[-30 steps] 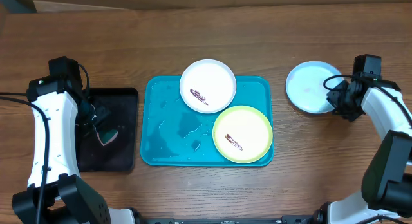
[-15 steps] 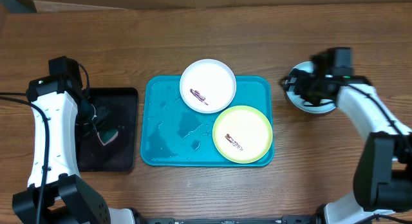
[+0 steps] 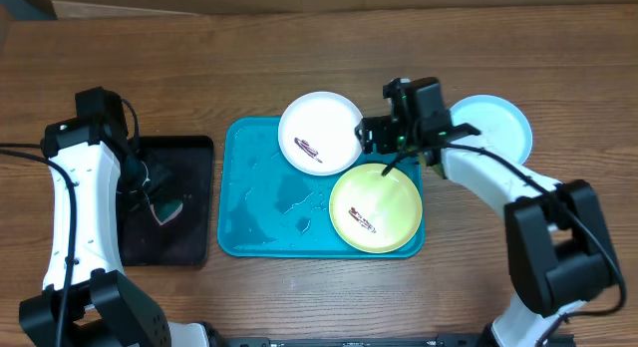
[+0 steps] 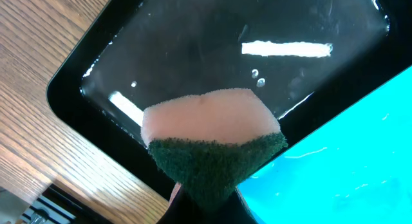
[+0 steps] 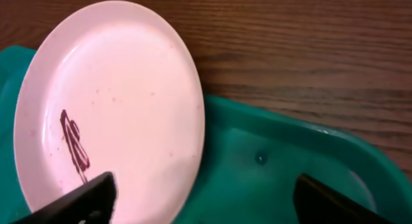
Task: Clean dirty plates on tray and stack at the side
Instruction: 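Move the right gripper to the white plate rim and grasp it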
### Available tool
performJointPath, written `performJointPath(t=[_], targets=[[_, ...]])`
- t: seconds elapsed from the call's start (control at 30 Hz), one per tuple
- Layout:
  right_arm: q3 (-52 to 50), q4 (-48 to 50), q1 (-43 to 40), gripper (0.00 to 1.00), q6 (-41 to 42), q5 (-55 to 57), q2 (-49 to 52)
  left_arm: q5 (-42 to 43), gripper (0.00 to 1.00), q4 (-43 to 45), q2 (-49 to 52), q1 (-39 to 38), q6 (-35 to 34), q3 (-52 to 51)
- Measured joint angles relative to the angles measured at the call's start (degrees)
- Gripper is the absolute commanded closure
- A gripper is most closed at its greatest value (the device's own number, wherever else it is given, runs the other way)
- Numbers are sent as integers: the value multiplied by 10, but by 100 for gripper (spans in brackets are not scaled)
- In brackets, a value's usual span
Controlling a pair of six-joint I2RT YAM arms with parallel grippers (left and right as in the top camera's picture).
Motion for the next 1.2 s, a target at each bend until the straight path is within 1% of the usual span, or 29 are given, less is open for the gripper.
performJointPath(t=[0.07, 0.13, 0.17, 0.3, 0.37, 0.4, 0.6, 0.7, 0.93, 0.97, 1.07, 1.13, 1.2], targets=[[0, 20, 8, 31, 6, 6, 12, 0, 96, 0, 0, 0, 0, 0], [0, 35, 15, 37, 13, 9, 24, 0, 96, 0, 0, 0, 0, 0], [0, 40, 17, 44, 17, 10, 29, 0, 96, 0, 0, 0, 0, 0], [0, 50, 29, 60, 30, 14, 48, 0, 96, 0, 0, 0, 0, 0], [-1, 49, 36, 71, 34, 14, 52, 1, 96, 1, 0, 0, 0, 0], [-1, 49, 41, 73, 37, 13, 53, 1, 96, 2, 0, 0, 0, 0], [-1, 42, 68, 74, 60, -16, 53, 2, 96, 2, 0, 0, 0, 0], [-1, 16, 84, 76, 69, -38, 53, 2, 96, 2, 0, 0, 0, 0], [36, -125, 117, 76, 81, -56, 27, 2, 96, 2, 0, 0, 0, 0], [45, -141, 119, 75, 81, -57, 21, 2, 96, 2, 0, 0, 0, 0], [77, -169, 122, 66, 84, -55, 4, 3, 96, 2, 0, 0, 0, 0], [95, -170, 122, 62, 83, -52, -4, 2, 96, 2, 0, 0, 0, 0], [106, -153, 122, 60, 82, -37, -12, 2, 96, 2, 0, 0, 0, 0]])
